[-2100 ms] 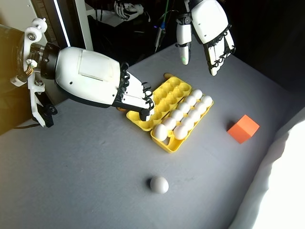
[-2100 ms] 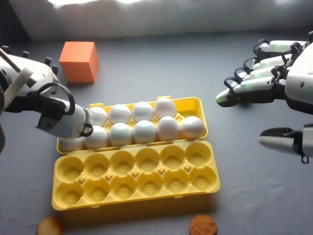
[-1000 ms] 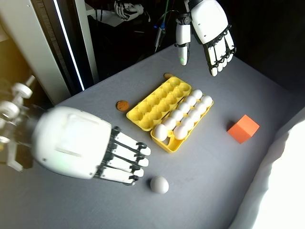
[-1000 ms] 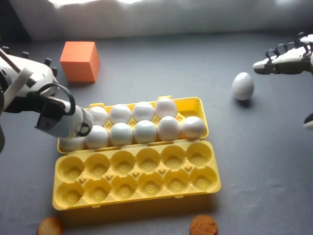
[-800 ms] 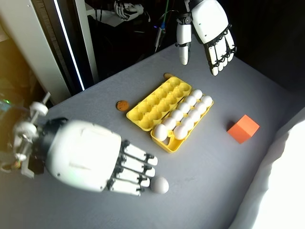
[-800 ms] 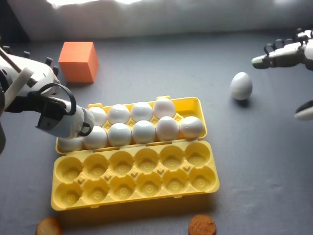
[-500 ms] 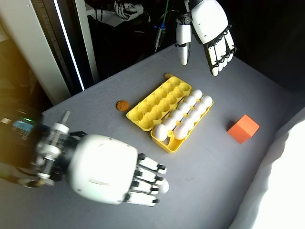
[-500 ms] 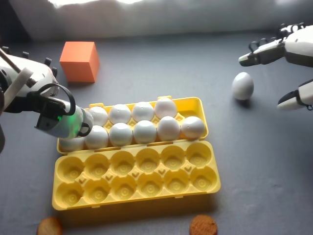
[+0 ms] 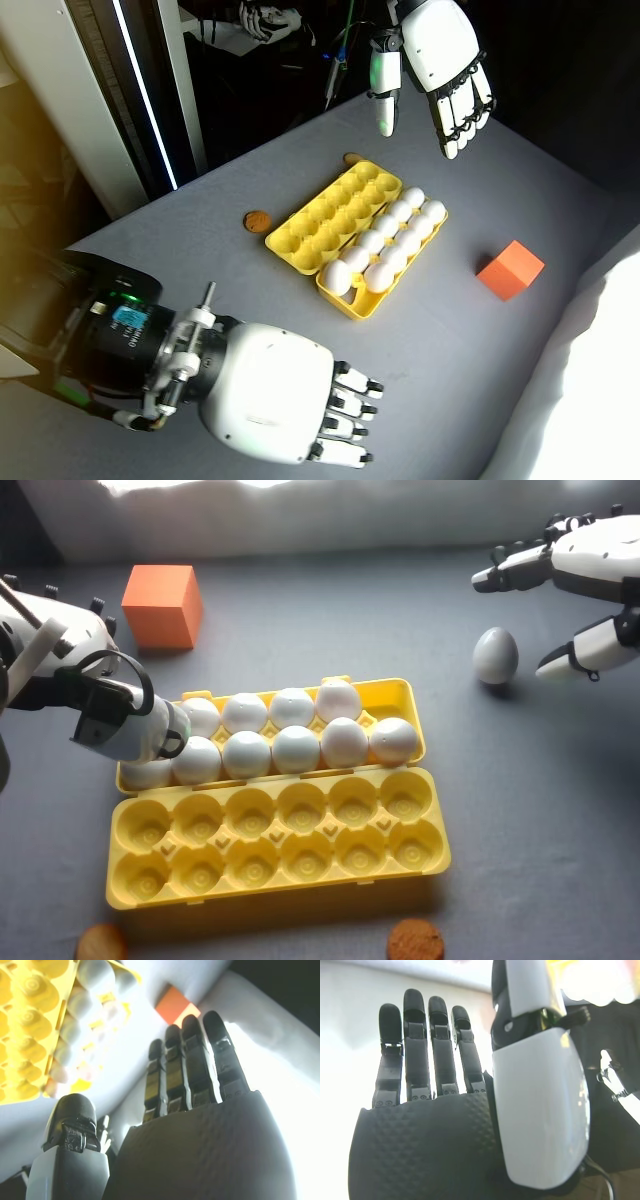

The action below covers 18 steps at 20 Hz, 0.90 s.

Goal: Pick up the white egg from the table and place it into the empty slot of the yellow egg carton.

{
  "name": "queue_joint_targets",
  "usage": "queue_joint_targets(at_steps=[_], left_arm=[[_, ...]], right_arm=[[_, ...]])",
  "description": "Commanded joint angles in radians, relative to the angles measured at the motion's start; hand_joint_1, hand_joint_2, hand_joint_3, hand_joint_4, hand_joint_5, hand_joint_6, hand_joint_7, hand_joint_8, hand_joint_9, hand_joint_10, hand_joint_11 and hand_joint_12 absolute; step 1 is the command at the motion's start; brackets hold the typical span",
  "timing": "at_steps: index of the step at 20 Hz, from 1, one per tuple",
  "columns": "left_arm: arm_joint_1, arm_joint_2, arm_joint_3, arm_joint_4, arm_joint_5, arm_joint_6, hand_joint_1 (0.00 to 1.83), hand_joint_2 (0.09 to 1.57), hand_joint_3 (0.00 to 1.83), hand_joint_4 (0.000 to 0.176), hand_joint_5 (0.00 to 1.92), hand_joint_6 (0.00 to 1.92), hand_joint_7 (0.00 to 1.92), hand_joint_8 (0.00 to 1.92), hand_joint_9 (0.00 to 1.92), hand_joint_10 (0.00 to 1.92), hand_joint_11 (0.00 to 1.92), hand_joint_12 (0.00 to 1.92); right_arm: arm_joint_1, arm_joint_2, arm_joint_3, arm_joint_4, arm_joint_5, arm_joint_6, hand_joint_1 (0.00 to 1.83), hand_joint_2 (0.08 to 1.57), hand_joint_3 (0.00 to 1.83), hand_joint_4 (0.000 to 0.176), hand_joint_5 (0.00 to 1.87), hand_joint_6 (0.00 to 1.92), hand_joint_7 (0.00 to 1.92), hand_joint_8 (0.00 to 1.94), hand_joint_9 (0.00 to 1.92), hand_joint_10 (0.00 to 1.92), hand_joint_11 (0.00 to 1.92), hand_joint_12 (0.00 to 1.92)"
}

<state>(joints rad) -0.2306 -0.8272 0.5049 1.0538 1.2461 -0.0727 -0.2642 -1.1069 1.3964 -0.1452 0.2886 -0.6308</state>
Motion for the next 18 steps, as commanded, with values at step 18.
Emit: queue_joint_targets(at_steps=[18], left_arm=[[-0.007, 0.007, 0.001, 0.085, 0.020, 0.005, 0.00, 1.28, 0.00, 0.000, 0.25, 0.00, 0.29, 0.01, 0.28, 0.01, 0.00, 0.61]], right_arm=[[-0.069, -0.100, 0.119, 0.105, 0.123, -0.008, 1.11, 0.98, 0.00, 0.000, 0.42, 0.02, 0.49, 0.02, 0.52, 0.07, 0.00, 1.38]])
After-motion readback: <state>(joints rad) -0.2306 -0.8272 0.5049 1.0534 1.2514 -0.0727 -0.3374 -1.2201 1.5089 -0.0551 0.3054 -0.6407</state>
